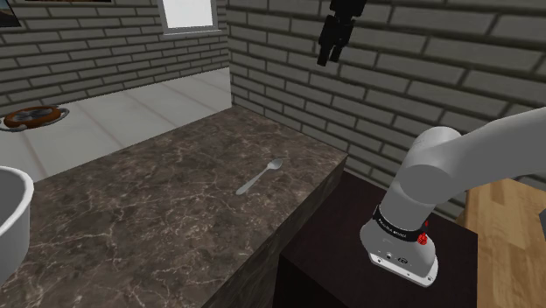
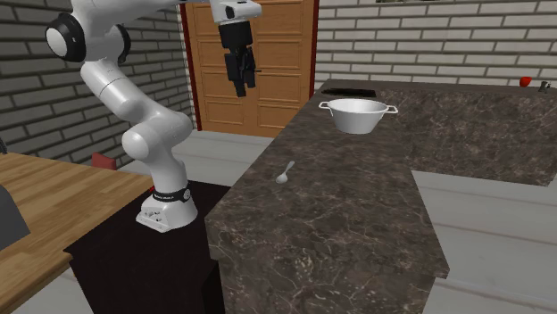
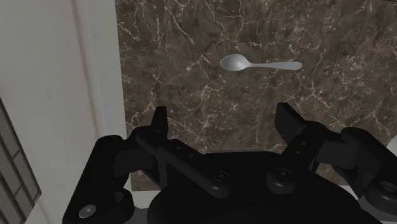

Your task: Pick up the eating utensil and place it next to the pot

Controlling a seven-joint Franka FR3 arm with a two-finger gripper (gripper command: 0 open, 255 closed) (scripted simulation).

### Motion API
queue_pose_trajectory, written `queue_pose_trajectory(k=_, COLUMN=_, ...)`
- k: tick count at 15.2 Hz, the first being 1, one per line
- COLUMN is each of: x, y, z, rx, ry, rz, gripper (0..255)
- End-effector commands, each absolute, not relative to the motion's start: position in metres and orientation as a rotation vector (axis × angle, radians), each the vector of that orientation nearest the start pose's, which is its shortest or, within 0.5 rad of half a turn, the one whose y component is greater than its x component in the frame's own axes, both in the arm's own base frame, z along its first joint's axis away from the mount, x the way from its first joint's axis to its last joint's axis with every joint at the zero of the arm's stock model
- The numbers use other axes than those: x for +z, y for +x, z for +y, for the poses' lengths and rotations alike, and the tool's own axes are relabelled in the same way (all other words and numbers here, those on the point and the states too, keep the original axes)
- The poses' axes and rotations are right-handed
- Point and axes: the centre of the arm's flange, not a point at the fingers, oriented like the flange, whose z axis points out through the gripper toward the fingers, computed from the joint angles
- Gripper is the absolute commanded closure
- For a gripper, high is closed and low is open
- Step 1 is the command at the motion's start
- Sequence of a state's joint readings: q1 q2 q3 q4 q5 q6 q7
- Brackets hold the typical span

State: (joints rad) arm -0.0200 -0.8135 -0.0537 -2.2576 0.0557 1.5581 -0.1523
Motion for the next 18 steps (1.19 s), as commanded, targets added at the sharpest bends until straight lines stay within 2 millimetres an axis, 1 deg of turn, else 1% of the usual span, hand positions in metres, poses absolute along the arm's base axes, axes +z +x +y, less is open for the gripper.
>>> queue_pose_trajectory(k=1, x=0.644, y=0.297, z=-0.023, rx=-0.188, ry=-3.05, rz=-0.148, gripper=0)
queue_pose_trajectory(k=9, x=0.544, y=0.297, z=0.012, rx=-0.275, ry=-3.045, rz=-0.129, gripper=0)
queue_pose_trajectory(k=18, x=0.431, y=0.305, z=0.052, rx=-0.373, ry=-3.037, rz=-0.107, gripper=0)
